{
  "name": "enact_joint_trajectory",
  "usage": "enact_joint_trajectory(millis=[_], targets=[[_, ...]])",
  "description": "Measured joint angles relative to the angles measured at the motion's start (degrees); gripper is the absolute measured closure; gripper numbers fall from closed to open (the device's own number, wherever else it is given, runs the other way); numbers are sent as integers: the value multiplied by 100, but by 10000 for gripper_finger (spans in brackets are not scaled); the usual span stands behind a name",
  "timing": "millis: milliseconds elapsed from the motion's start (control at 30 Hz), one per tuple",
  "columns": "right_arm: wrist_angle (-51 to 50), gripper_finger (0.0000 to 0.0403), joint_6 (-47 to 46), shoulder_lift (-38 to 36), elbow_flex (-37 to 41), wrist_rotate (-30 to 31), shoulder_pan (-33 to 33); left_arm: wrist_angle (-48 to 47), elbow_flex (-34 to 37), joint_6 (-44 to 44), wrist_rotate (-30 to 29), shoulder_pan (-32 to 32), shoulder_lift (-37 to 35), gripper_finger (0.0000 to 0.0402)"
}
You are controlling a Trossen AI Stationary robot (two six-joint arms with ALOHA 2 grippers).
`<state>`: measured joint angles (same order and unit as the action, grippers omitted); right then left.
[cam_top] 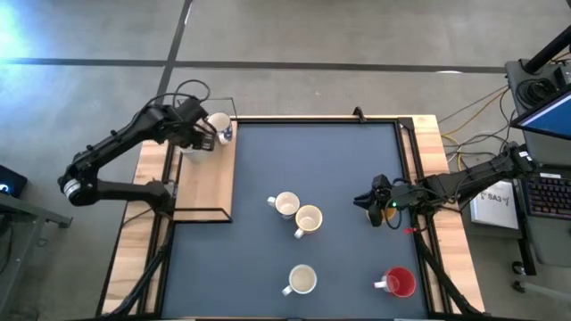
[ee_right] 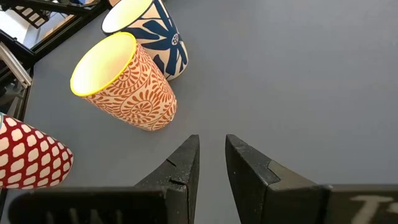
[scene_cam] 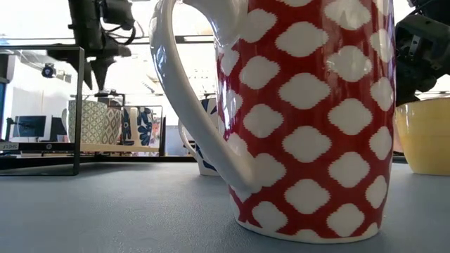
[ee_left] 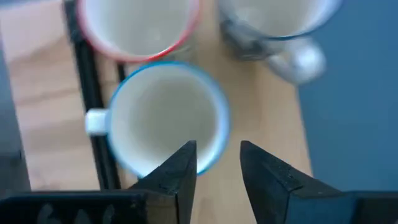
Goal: Place coffee mugs
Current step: Put the blue patterned mug on the shelf
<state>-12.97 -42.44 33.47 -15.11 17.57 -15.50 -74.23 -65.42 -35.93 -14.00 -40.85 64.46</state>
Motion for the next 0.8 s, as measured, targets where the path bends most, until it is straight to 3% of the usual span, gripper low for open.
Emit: enact_joint_trajectory(millis=[367, 600, 800], targets=[[-2, 335, 0, 0, 0, 1, 1, 722, -193, 1036, 154, 1193, 580, 282], [0, 335, 0, -1, 0, 1, -1, 1440, -191, 534, 154, 2553, 1105, 283], [0, 335, 0, 0, 0, 0, 0, 1903, -343, 1651, 155, 3763, 1755, 283]])
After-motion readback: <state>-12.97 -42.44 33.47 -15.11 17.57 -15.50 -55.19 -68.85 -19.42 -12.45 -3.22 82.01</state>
